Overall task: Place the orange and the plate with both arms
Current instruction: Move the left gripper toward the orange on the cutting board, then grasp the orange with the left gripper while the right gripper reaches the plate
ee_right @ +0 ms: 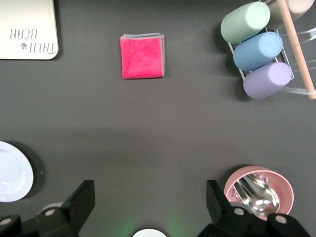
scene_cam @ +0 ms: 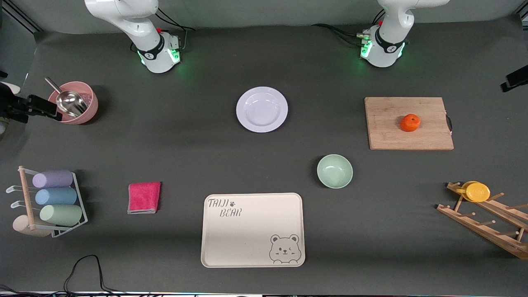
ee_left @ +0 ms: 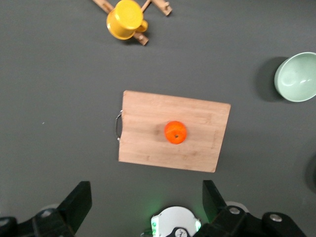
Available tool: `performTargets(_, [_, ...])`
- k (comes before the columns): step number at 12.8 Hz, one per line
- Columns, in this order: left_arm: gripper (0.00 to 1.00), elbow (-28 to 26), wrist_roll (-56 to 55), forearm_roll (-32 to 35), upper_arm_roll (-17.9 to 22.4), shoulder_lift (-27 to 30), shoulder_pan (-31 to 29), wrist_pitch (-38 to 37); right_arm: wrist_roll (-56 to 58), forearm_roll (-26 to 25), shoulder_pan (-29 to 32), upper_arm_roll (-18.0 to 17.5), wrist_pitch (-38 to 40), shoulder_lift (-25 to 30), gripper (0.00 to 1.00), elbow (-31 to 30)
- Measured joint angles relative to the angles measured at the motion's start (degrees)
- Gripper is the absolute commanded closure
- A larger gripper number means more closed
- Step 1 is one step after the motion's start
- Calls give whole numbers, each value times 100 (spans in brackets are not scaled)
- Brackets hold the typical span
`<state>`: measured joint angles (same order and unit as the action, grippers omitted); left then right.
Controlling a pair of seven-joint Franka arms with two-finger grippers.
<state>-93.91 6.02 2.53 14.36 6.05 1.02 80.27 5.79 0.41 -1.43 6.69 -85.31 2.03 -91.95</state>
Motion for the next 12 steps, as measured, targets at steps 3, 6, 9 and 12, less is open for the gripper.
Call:
performTargets(3, [0, -128, 14, 0, 39, -4, 0, -160, -292, 1, -200, -44, 10, 784, 0, -633])
performTargets(6, [0, -1027, -282, 1, -16, 35, 18, 541, -648, 1, -518, -69, 5, 1494, 0, -1261])
performTargets(9, [0, -2720, -692, 45, -256, 69, 38, 2273, -903, 1, -600, -123, 2, 1918, 0, -1648])
performTargets(12, [0, -4194, -1412, 152, -765, 45, 77, 3646, -1099, 2, -748, -201, -4, 2105, 0, -1866])
